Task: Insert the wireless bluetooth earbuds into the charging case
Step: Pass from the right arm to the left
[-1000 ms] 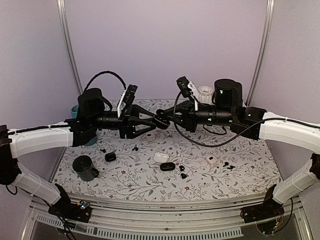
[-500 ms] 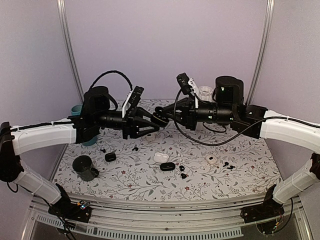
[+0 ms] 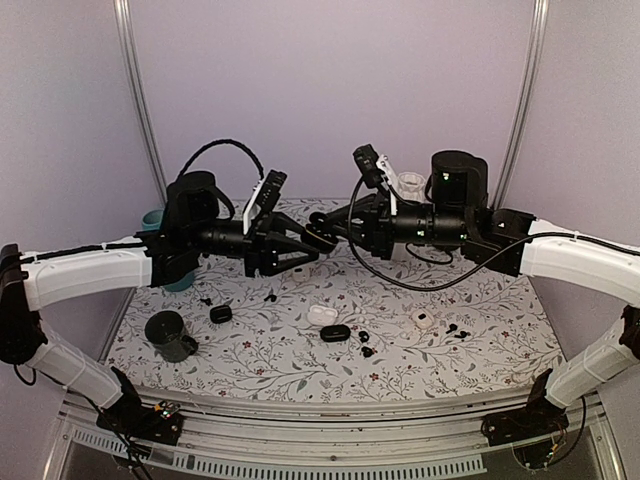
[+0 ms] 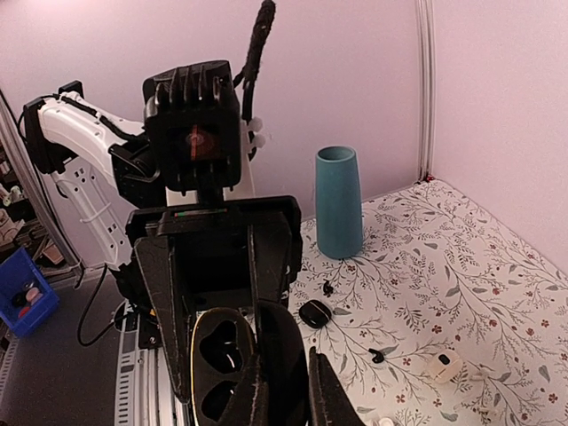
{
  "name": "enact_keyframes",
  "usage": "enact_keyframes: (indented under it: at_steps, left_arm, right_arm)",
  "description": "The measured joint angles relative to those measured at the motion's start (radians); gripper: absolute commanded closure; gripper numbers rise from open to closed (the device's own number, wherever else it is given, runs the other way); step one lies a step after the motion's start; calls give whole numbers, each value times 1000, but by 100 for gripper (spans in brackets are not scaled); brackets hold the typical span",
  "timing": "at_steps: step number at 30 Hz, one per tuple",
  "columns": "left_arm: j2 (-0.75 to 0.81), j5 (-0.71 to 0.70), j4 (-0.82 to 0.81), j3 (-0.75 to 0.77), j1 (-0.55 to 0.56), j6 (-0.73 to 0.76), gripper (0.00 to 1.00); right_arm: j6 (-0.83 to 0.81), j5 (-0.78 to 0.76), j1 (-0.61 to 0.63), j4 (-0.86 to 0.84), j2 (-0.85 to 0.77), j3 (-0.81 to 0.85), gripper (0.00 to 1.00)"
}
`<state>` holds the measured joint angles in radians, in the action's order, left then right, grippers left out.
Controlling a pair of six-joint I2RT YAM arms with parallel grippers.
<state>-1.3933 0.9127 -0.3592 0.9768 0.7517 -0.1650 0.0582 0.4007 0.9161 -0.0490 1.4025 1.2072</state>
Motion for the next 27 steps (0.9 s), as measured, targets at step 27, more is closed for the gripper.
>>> enact_keyframes:
  at_steps: [27]
  left_arm:
    - [6, 7, -25, -1, 0, -14, 100]
  right_arm:
    - [1, 21, 0, 27, 5, 13, 93]
